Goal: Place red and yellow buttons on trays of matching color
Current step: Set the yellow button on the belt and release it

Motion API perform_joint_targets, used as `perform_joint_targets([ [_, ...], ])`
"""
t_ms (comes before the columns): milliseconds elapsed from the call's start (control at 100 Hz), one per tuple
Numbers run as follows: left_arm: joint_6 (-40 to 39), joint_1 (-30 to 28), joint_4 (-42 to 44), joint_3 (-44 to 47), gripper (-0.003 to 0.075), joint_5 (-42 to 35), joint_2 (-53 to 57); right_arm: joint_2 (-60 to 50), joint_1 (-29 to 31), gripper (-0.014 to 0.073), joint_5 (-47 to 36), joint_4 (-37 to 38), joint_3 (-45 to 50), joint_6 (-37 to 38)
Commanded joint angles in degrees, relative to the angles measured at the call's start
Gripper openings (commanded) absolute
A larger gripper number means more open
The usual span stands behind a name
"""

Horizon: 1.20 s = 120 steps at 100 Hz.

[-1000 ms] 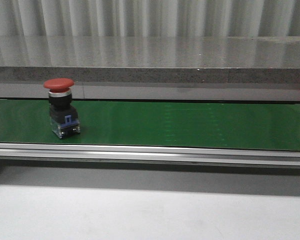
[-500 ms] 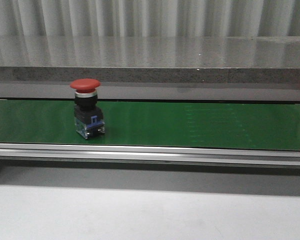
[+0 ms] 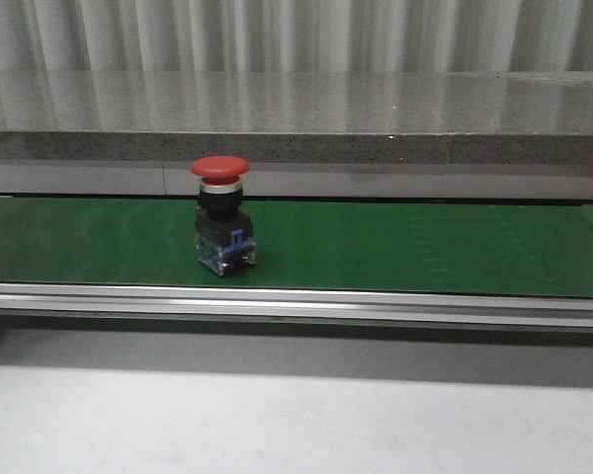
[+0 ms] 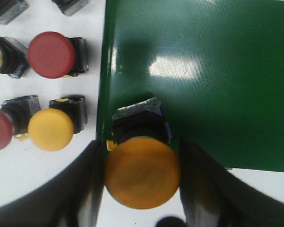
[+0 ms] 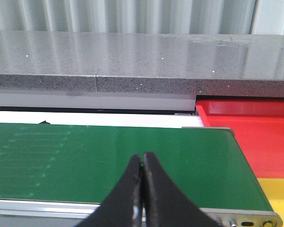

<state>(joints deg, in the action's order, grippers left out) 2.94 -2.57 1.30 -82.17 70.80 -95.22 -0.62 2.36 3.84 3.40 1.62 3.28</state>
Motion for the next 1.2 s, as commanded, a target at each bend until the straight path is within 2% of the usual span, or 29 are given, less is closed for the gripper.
perform_joint_targets([
  [0,0.22,0.70,-0.30,-1.83,0.0158,-0.20,0.66,-0.88,0.40,-0.0065,-4.67,0.02,-1.17,-0.10],
  [70,0.33,0.70,-0.30,-1.83,0.0176,-0.20,-0.23,-0.88,0.40,-0.0065,-4.67,0.02,-1.17,-0.10],
  [110,0.35,0.70,-0.30,-1.83,0.0214,-0.20,-0.48,-0.88,0.40,-0.0065,-4.67,0.02,-1.17,-0.10],
  [260,1.35,0.70,-2.33,-1.83,0.0459,-1.40,-0.50,-0.88,0.40,-0.0065,-4.67,0.02,-1.17,-0.10],
  [310,1.64,0.70,-3.19,-1.83,0.0506,-2.31,-0.15,-0.88,0.40,-0.0065,-4.67,0.02,-1.17,-0.10],
  [560,2.41,0.70,-5.47,-0.98,0.0507,-7.99,5.93,-0.88,0.40,-0.0065,-4.67,0.02,-1.17,-0.10],
  [630,5.12,0.83,-8.12,0.81,0.0474,-11.66,9.54,-0.88,0.40,-0.0065,-4.67,0.02,-1.17,-0.10],
  [770,8.08,2.25,-9.72,7.57,0.0349,-21.30,17.79,-0.88,0.40,-0.0065,-4.67,0.02,-1.17,-0.10],
  [1040,8.07,8.51,-8.95,21.13,-0.0020,-32.71,32.91,-0.88,0.40,-0.0065,-4.67,0.02,-1.17,-0.10],
  [1190,8.07,11.67,-5.66,27.95,-0.0020,-36.44,39.95,-0.88,0.40,-0.0065,-4.67,0.02,-1.17,-0.10],
])
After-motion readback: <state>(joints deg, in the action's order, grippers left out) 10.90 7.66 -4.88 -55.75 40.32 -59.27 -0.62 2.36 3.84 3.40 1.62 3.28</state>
